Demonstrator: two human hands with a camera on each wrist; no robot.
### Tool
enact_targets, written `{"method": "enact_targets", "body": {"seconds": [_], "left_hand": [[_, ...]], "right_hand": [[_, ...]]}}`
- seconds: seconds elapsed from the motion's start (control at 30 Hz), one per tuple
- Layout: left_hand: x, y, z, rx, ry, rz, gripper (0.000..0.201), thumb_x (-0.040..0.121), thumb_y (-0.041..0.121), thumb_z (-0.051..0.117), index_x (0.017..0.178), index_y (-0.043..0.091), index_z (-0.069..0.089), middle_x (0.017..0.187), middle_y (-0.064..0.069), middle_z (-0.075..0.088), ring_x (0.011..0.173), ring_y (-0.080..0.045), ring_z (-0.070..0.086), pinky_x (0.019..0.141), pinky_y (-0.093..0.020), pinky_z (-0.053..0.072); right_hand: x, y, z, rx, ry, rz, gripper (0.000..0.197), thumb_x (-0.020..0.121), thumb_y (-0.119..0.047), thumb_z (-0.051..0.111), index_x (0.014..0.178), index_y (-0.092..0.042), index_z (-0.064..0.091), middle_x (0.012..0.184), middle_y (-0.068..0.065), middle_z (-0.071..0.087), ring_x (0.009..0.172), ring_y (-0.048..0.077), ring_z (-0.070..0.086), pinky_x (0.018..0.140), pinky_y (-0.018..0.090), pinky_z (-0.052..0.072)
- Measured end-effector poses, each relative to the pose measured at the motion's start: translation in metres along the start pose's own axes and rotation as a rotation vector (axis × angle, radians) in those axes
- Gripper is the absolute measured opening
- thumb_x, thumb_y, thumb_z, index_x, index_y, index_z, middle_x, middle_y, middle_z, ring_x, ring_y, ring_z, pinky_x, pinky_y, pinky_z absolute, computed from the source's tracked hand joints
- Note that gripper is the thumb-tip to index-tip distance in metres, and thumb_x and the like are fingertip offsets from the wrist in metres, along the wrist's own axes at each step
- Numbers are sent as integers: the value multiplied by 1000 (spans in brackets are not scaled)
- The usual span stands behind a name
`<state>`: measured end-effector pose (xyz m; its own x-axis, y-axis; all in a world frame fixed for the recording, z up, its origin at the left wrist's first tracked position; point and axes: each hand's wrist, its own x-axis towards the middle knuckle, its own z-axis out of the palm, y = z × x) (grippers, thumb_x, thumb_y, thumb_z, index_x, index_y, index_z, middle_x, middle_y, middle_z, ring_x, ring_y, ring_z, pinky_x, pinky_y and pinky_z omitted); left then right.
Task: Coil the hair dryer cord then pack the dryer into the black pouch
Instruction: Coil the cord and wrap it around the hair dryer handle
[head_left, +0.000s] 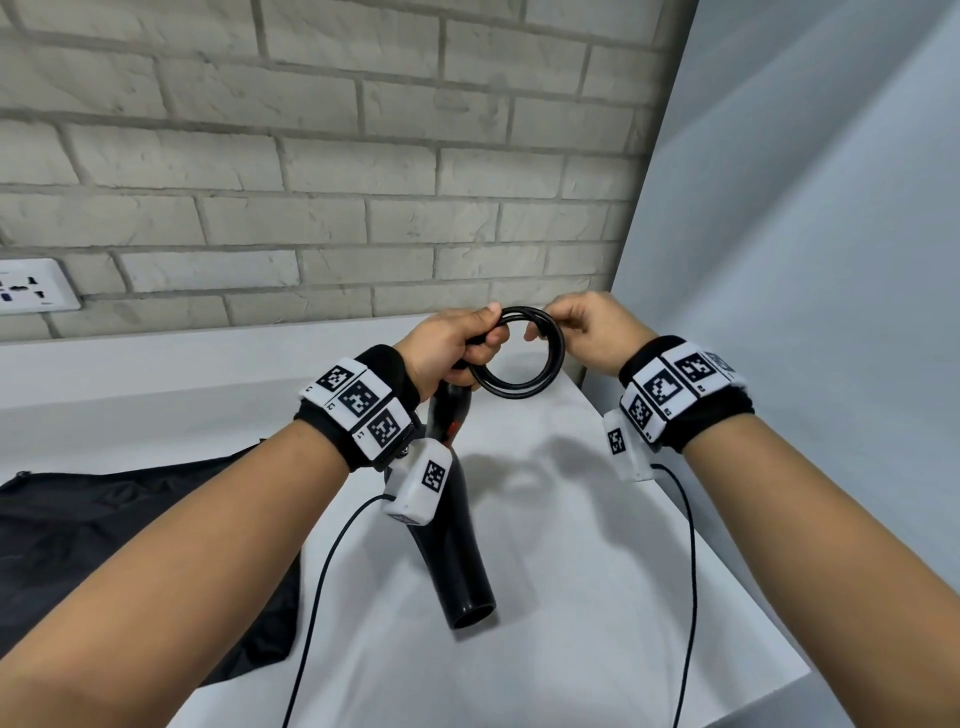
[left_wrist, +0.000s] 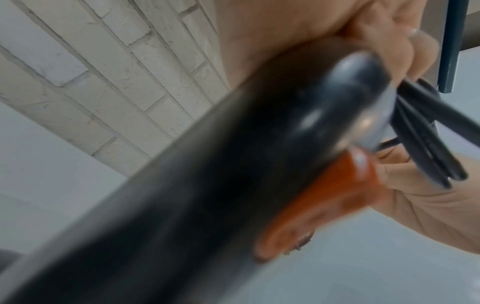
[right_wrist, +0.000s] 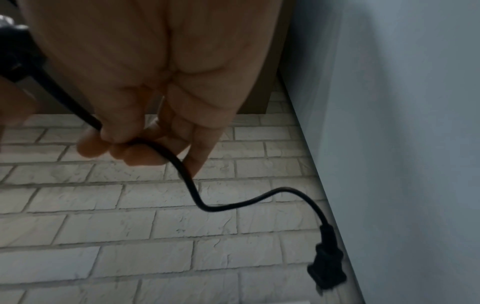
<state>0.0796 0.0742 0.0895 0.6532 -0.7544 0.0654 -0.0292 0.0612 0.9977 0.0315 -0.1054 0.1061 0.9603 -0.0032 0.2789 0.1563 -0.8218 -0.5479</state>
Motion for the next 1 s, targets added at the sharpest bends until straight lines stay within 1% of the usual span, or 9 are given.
{"method": "enact_targets", "body": {"seconds": [0.1,0.27,0.43,0.6,0.73,0.77,0.87,0.93,1.0], "left_hand": [[0,3,0,10,29,21,42,101,29,25,66,15,43,43,13,26,36,-1,15,37,-16,11],[3,10,-7,-3,80,68,42,101,31,23,73,16,49,40,14,25,31,-3,15,52,-32,9],[4,11,-10,-12,66,73,42,101,31,21,79,17,55,40,14,24,31,-2,14,52,-32,8],[2,8,-11,-35,-22,35,42,101,32,20,73,16,48,41,14,24,32,-1,14,33,-15,14],[0,6,-5,-27,-76,13,43,100,32,20,70,15,45,41,14,25,32,-1,14,31,-12,17],[0,6,-4,-30,-72,16,43,100,32,20,70,15,46,41,13,25,32,-1,13,30,-12,17],[1,5,-4,-39,-31,37,43,100,32,21,70,15,46,41,14,24,31,-1,13,35,-15,9],[2,5,-4,-36,-27,38,42,101,32,21,70,15,46,40,13,25,31,-1,14,37,-19,7],[3,3,-1,-16,-44,29,41,101,30,21,71,14,46,40,13,25,32,-1,14,33,-15,10]], "right_hand": [[0,-3,-4,-55,-110,10,31,86,-3,47,83,-25,68,80,4,67,82,25,61,79,29,52],[-7,-10,-4,298,-169,-15,21,90,1,47,99,-7,64,60,-18,61,62,-11,52,69,6,39],[-6,-4,6,471,-127,-62,29,88,-14,52,75,-32,70,73,-9,58,70,5,49,74,19,43],[-4,-9,6,549,-115,-39,23,80,12,54,80,-4,69,56,-13,68,60,-5,61,67,9,50],[1,-13,8,432,-45,-84,20,73,6,66,86,-10,70,72,-9,66,77,6,60,83,24,48],[2,-13,9,409,-40,-96,20,74,4,66,83,-14,70,69,-10,64,75,5,58,81,24,47],[-1,-20,12,463,-131,-54,38,84,0,57,73,-34,68,49,-10,54,50,6,47,48,13,38],[-1,-21,11,475,-173,-11,36,88,1,51,78,-30,67,53,-6,60,47,13,48,39,15,36],[1,-22,7,540,-158,64,29,89,6,42,83,-12,64,54,-5,67,44,8,54,41,15,41]]}}
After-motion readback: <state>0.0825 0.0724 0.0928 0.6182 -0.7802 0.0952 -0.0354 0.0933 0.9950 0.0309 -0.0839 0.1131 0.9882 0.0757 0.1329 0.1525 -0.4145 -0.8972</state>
